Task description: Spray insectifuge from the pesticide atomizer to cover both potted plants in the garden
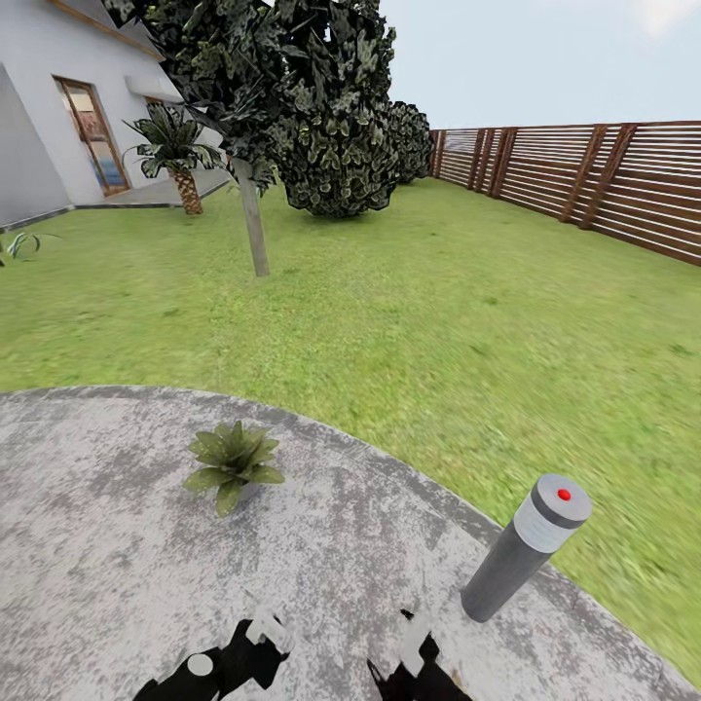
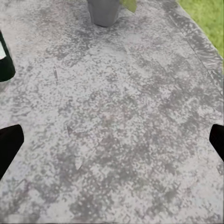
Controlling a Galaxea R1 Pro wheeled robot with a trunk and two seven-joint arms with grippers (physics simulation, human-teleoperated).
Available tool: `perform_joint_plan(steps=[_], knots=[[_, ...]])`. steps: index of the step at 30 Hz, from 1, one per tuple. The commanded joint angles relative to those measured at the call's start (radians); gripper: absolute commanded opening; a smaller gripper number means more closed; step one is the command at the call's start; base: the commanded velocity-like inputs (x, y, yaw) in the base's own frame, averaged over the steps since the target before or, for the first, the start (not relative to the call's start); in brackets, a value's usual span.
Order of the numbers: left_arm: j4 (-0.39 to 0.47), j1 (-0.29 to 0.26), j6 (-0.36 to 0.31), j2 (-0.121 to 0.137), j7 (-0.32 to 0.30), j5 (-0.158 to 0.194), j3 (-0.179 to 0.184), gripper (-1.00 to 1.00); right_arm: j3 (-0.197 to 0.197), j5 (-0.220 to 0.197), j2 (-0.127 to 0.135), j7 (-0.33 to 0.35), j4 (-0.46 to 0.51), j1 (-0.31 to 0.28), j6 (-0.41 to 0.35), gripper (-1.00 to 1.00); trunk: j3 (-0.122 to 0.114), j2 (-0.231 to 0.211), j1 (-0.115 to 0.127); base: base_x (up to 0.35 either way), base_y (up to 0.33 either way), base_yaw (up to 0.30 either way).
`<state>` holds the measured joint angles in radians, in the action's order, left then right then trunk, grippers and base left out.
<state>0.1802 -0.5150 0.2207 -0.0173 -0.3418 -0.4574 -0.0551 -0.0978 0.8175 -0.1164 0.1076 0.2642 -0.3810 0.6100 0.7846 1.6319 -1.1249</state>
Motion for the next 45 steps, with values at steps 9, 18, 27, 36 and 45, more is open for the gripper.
perform_joint_plan(steps=[9, 18, 27, 36, 45], knots=[[0.025, -0.005, 0.003, 0.103, -0.305, -0.083, 0.000, -1.00, -0.008, 0.021, -0.003, 0.541, 0.228, -0.120, -0.258, 1.00, 0.001, 0.000, 0.000, 0.000, 0.000, 0.000], [0.069, -0.023, -0.015, 0.087, -0.408, -0.226, 0.045, -1.00, -0.005, 0.093, -0.016, 0.750, 0.237, -0.140, -0.277, -1.00, 0.001, 0.000, 0.000, 0.000, 0.000, 0.000], [0.073, -0.022, -0.053, 0.062, -0.405, -0.228, 0.189, -1.00, -0.005, 0.112, -0.047, 0.767, 0.238, -0.151, -0.279, -1.00, 0.001, 0.000, 0.000, 0.000, 0.000, 0.000], [0.126, -0.023, -0.140, 0.013, -0.399, -0.230, 0.214, -1.00, -0.005, 0.111, -0.057, 0.774, 0.237, -0.161, -0.279, -1.00, 0.001, 0.000, 0.000, 0.000, 0.000, 0.000], [0.162, -0.023, -0.171, -0.020, -0.392, -0.326, 0.212, -1.00, -0.005, 0.111, -0.058, 0.800, 0.244, -0.162, -0.279, -1.00, 0.001, 0.000, 0.000, 0.000, 0.000, 0.000]])
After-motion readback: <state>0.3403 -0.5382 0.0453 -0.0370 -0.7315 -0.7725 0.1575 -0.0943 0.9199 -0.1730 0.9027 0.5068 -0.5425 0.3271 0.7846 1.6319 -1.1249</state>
